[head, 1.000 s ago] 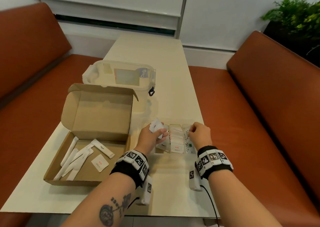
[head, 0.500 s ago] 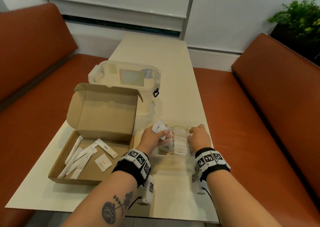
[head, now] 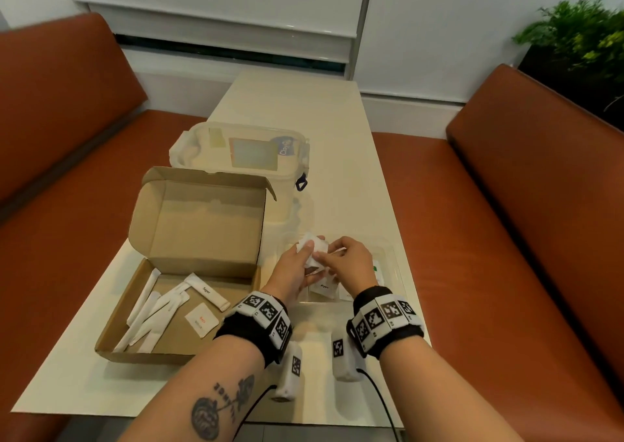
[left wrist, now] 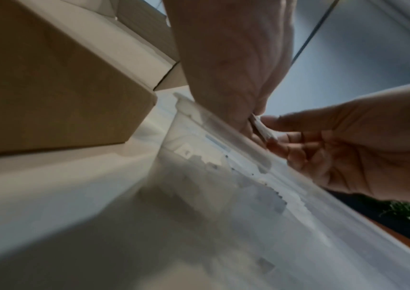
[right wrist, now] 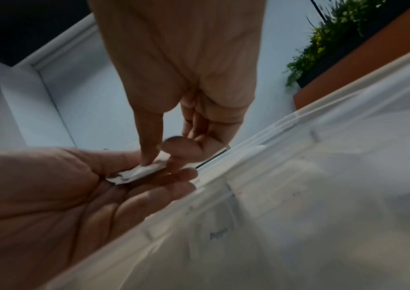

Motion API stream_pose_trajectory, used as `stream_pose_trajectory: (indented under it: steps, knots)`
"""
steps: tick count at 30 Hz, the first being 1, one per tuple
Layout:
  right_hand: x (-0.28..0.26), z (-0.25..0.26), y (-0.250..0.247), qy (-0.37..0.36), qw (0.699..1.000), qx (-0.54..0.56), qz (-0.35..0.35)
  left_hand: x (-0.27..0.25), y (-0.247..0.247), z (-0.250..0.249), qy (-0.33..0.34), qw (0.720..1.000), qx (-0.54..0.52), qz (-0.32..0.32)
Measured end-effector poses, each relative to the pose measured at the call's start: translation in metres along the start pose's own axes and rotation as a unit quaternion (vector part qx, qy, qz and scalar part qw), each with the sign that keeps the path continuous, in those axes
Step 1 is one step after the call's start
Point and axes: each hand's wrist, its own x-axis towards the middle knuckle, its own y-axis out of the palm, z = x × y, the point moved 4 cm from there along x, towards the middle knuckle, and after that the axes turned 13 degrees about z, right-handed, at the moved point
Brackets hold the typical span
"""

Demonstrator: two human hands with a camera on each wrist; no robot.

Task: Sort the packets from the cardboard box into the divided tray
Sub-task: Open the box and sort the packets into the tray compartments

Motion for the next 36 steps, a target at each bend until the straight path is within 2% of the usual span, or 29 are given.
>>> stream_pose_trajectory:
  steps: [5,10,12,16,22,28,31,33,36]
  knots:
    - [-0.003,0.000,-0.010,-0.019,0.999,0.030,-0.002,-0.001,-0.005,0.002,0.000,1.000,-0.017,-0.022]
    - [-0.009,-0.009,-0.040,-0.006,0.995,-0.097,0.016,-0.003,-0.009,-0.003,0.021,0.999,-0.019,-0.025]
    - [-0.011,-0.013,-0.048,0.012,0.983,-0.175,0.057,-0.003,-0.008,-0.002,0.020,0.999,-0.012,-0.026]
    - [-0.011,-0.018,-0.047,0.041,0.939,-0.318,0.123,-0.003,-0.008,0.000,0.020,0.999,-0.004,-0.027]
    - [-0.009,-0.024,-0.033,0.038,0.903,-0.403,0.145,-0.004,-0.009,0.000,0.022,0.999,0.012,-0.028]
    - [-0.012,-0.032,-0.029,0.001,0.914,-0.396,0.087,-0.004,-0.009,0.000,0.027,0.999,0.021,-0.030]
    - [-0.015,-0.026,-0.022,-0.045,0.927,-0.368,0.049,-0.004,-0.008,0.000,0.031,0.999,0.018,-0.029]
    - [-0.016,-0.019,-0.010,-0.070,0.919,-0.382,0.070,-0.003,-0.008,0.000,0.035,0.999,0.015,-0.029]
    - [-0.009,-0.018,0.009,-0.050,0.887,-0.442,0.124,-0.003,-0.009,0.000,0.038,0.999,0.008,-0.034]
